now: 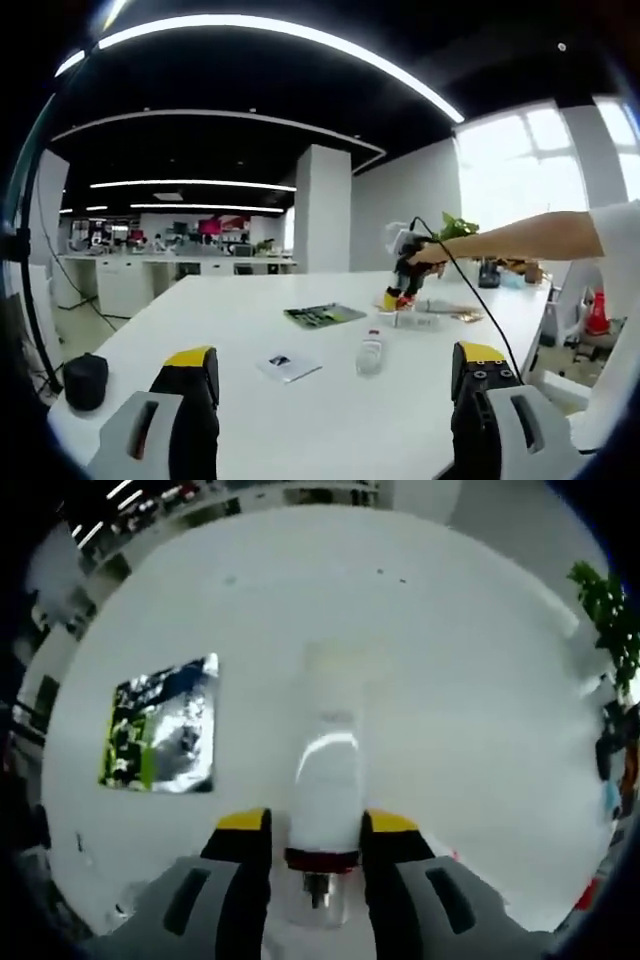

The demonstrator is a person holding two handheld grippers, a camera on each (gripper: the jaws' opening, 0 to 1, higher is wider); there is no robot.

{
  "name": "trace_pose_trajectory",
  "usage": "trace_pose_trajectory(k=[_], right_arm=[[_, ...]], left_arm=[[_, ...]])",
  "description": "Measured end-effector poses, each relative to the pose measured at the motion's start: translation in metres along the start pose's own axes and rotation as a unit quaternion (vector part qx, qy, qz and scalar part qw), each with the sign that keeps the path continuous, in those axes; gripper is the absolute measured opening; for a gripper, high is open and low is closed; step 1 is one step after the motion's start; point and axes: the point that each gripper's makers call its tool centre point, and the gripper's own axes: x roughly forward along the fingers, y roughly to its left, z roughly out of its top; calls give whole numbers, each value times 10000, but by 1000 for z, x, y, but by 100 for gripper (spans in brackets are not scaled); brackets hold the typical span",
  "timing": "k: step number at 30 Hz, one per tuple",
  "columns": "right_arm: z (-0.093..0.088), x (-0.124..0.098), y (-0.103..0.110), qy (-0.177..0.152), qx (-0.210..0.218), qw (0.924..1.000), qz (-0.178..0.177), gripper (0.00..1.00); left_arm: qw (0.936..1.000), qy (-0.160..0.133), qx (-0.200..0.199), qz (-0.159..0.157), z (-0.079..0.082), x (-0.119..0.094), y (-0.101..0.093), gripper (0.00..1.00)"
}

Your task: Arrange the skincare products in the storage area until every visible bottle or jar stands upright without overlapping.

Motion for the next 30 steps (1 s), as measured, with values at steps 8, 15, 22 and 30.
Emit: trace_pose_trajectory(k=[8, 15, 22, 30], right_arm=[[12, 11, -17, 353, -78, 9980, -519, 30], [24, 16, -16, 466, 471, 9966, -482, 26], [33, 5, -18, 661, 590, 9958, -236, 25], [33, -23, -20, 990, 782, 9920, -18, 25]], left_arm=[[9999, 78, 93, -80, -3, 4, -7, 100], [9999, 45, 111, -77, -2, 5, -6, 100], [9999, 7, 87, -49, 0, 5, -5, 99], [9998, 42, 104, -151, -2, 9, -15, 99]])
